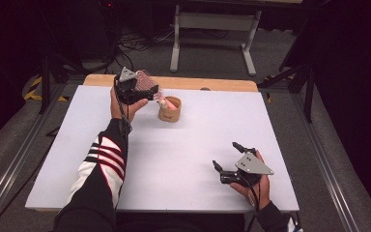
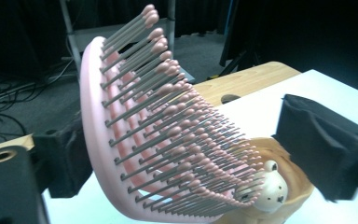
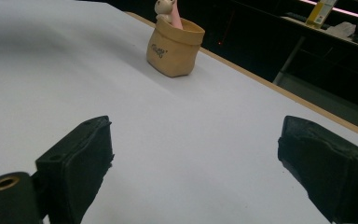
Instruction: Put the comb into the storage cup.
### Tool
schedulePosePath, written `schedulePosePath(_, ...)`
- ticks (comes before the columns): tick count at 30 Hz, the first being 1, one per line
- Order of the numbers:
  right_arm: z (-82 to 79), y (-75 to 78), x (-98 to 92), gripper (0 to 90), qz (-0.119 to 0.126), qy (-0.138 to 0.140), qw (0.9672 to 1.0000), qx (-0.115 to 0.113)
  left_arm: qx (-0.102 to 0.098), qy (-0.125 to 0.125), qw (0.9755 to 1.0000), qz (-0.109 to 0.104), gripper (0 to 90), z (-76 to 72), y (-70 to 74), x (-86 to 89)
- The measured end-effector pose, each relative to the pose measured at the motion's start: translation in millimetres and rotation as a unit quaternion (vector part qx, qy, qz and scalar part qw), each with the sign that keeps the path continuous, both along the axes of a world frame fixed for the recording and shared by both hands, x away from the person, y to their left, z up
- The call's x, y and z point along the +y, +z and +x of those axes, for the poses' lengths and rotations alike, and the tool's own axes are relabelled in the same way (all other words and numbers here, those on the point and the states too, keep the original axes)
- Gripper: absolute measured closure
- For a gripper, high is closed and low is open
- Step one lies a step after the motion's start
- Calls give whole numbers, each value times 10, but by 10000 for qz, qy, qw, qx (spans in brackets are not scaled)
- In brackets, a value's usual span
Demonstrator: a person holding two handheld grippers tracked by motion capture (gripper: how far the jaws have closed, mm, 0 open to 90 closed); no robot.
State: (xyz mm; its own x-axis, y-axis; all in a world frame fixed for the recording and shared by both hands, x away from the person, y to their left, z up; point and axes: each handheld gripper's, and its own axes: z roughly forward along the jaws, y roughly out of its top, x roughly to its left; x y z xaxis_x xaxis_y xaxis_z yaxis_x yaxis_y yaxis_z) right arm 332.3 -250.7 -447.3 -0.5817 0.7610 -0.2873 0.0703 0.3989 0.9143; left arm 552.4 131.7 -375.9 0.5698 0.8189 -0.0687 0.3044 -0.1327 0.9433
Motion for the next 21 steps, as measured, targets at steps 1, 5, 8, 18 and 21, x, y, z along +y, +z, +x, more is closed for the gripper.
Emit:
schedulePosePath(1, -3, 2, -2, 106, -2, -2, 10000, -10, -1, 39, 10000, 24, 100, -9, 8, 6)
schedulePosePath(5, -2, 7, -4, 106, 4, -12, 10000, -16, -76, -8, 9999, 79, 71, -31, 23, 47)
schedulePosePath(8, -3, 9, -6, 106, -7, -16, 10000, -35, -120, 5, 9999, 118, 64, -53, 39, 74)
schedulePosePath(18, -9, 16, 1, 106, -12, -22, 10000, -55, -427, -93, 9984, 364, 52, -211, 102, 119)
schedulePosePath(21, -12, 17, 0, 106, -3, -28, 10000, -53, -548, -106, 9968, 581, 58, -253, 95, 109)
